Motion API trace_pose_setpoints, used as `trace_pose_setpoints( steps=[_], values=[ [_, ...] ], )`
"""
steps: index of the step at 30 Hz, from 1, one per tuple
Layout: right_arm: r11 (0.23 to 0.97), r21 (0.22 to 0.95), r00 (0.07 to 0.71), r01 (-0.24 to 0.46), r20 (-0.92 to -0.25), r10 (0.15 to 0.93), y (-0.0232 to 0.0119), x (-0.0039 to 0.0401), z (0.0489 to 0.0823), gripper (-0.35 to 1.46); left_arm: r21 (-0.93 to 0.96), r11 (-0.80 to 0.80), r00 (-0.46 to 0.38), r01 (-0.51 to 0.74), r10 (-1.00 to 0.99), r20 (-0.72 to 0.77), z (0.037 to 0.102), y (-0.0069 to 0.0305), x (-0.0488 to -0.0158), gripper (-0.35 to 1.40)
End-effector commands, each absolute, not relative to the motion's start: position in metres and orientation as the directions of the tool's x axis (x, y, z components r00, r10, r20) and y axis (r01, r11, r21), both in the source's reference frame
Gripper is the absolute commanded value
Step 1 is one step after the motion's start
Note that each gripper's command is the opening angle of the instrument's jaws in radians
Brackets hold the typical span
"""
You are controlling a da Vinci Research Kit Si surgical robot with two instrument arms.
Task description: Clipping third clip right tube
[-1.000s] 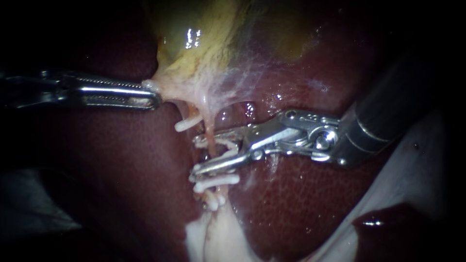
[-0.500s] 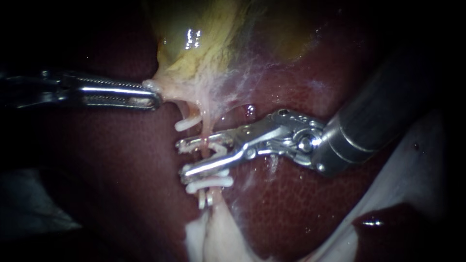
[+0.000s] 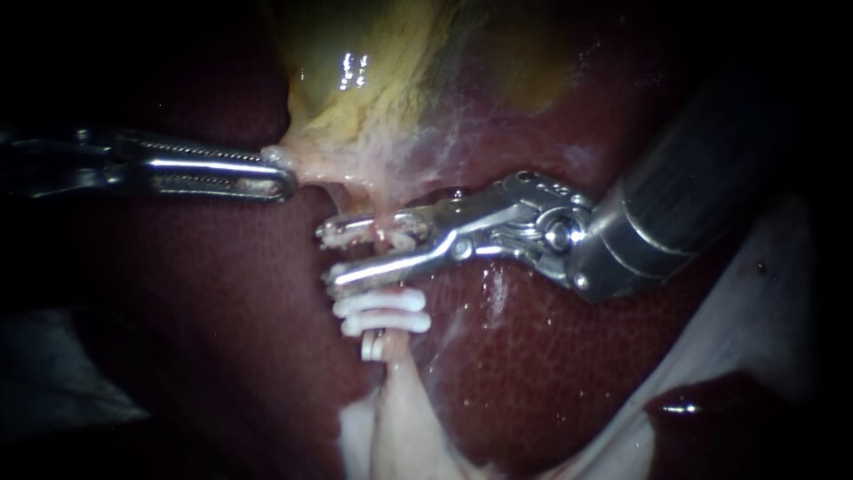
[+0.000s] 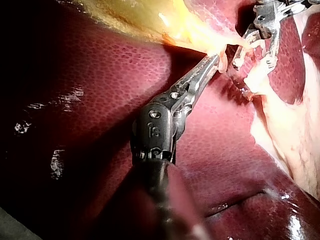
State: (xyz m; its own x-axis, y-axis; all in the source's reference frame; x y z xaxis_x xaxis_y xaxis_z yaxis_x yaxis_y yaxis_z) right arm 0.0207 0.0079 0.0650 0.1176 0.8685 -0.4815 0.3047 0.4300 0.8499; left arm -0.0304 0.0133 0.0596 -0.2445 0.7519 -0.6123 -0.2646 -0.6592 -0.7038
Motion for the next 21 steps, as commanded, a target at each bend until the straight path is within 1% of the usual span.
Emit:
trace_pose_setpoints(
  steps=[1, 6, 8, 10, 14, 18, 20, 21],
  values=[
    [0.429, 0.851, 0.118, 0.304, -0.480, 0.869, 0.0080, 0.0207, 0.0649, 0.41, -0.704, -0.659, -0.244, -0.264, 0.752, -0.613, 0.0597, 0.0133, -0.0304, -0.35],
    [0.418, 0.858, 0.118, 0.298, -0.468, 0.876, 0.0082, 0.0207, 0.0646, 0.37, -0.704, -0.659, -0.245, -0.264, 0.752, -0.613, 0.0597, 0.0133, -0.0304, -0.35],
    [0.403, 0.867, 0.121, 0.294, -0.452, 0.884, 0.0082, 0.0206, 0.0646, 0.33, -0.704, -0.659, -0.245, -0.264, 0.752, -0.613, 0.0597, 0.0133, -0.0304, -0.35],
    [0.372, 0.883, 0.129, 0.287, -0.421, 0.898, 0.0081, 0.0205, 0.0645, 0.27, -0.704, -0.659, -0.245, -0.264, 0.752, -0.613, 0.0597, 0.0133, -0.0304, -0.35],
    [0.317, 0.912, 0.147, 0.258, -0.362, 0.921, 0.0080, 0.0202, 0.0642, 0.01, -0.704, -0.659, -0.245, -0.264, 0.752, -0.613, 0.0597, 0.0133, -0.0304, -0.35],
    [0.302, 0.920, 0.152, 0.252, -0.345, 0.926, 0.0078, 0.0201, 0.0640, -0.20, -0.704, -0.660, -0.245, -0.264, 0.752, -0.613, 0.0597, 0.0133, -0.0304, -0.35],
    [0.301, 0.920, 0.153, 0.252, -0.345, 0.926, 0.0077, 0.0201, 0.0640, -0.35, -0.704, -0.660, -0.245, -0.264, 0.752, -0.613, 0.0597, 0.0133, -0.0304, -0.35],
    [0.301, 0.919, 0.153, 0.253, -0.345, 0.926, 0.0077, 0.0200, 0.0639, -0.35, -0.704, -0.660, -0.245, -0.264, 0.752, -0.613, 0.0597, 0.0133, -0.0304, -0.35]
  ],
)
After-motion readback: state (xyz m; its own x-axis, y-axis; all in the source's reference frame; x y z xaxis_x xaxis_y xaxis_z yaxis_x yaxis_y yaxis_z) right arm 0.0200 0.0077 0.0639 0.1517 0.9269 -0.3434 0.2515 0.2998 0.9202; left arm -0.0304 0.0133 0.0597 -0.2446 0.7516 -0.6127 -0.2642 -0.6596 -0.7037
